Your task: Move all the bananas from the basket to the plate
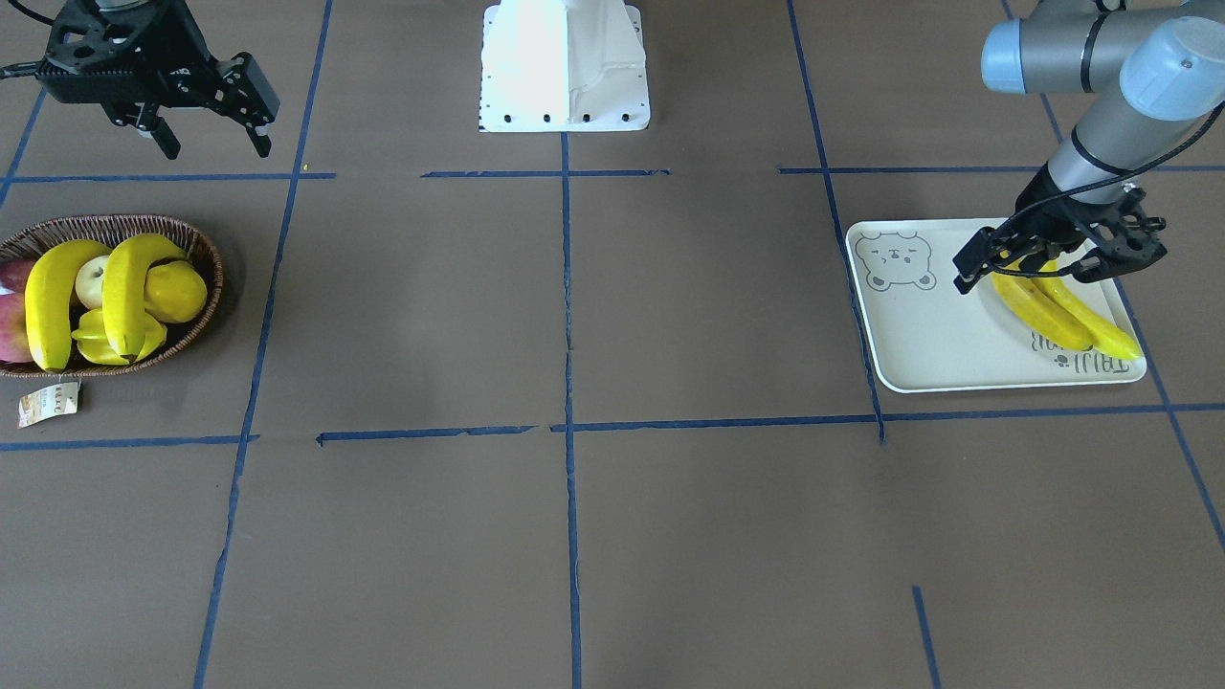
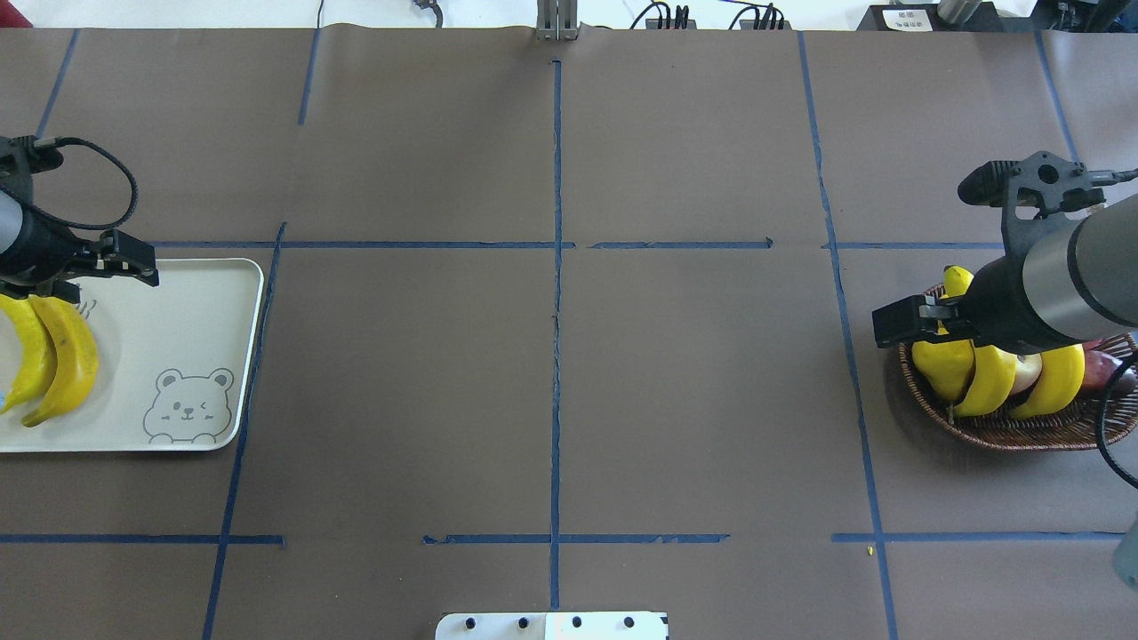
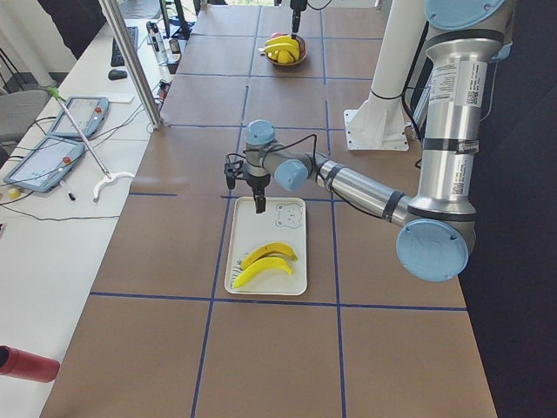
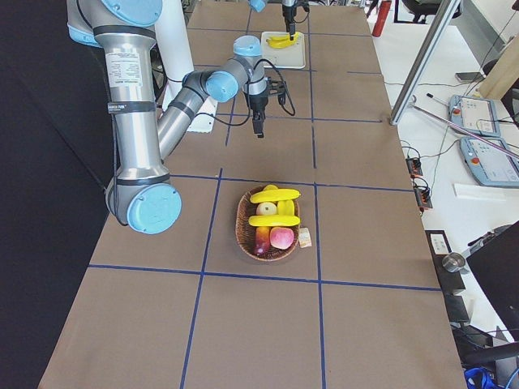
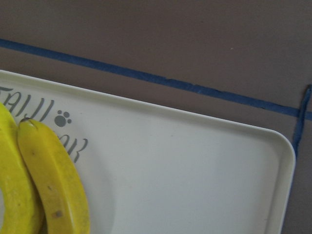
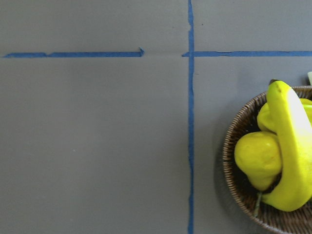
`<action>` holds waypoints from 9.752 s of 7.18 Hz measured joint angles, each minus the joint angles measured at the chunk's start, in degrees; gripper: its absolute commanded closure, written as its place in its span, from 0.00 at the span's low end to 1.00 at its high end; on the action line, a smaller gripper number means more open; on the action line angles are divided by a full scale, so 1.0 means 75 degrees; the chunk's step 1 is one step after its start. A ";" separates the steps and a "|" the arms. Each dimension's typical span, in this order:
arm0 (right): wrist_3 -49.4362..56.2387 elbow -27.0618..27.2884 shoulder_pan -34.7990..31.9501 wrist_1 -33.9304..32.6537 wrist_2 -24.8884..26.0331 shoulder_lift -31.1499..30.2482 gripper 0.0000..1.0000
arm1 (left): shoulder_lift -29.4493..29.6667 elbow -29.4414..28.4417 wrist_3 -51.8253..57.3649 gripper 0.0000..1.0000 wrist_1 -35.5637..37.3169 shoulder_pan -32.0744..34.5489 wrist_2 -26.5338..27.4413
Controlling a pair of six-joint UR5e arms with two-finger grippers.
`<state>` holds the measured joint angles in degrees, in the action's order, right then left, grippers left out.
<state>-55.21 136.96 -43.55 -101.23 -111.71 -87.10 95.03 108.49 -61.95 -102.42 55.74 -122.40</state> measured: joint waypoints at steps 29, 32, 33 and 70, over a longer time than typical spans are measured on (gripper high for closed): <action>-0.0939 -0.2711 -0.0018 0.4045 -0.2491 0.1977 1.00 | 0.3349 -0.1481 -0.4824 0.01 -0.5701 -0.1808 0.0119; -0.1741 -0.2742 0.0875 0.4018 -0.1708 0.2683 0.99 | 0.4104 -0.1755 -0.5153 0.01 -0.5839 -0.2602 0.1089; -0.1871 -0.2742 0.1075 0.4017 -0.1495 0.2825 0.99 | 0.4382 -0.2006 -0.5186 0.01 -0.5843 -0.2792 0.1375; 0.2631 -0.4110 -0.2117 0.4510 -0.2043 -0.2230 0.25 | 0.0252 0.0528 -0.0083 0.01 0.0003 -0.0083 -0.0096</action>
<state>-35.48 106.13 -59.42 -67.40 -127.03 -103.82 96.93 112.44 -62.58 -102.39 55.12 -123.11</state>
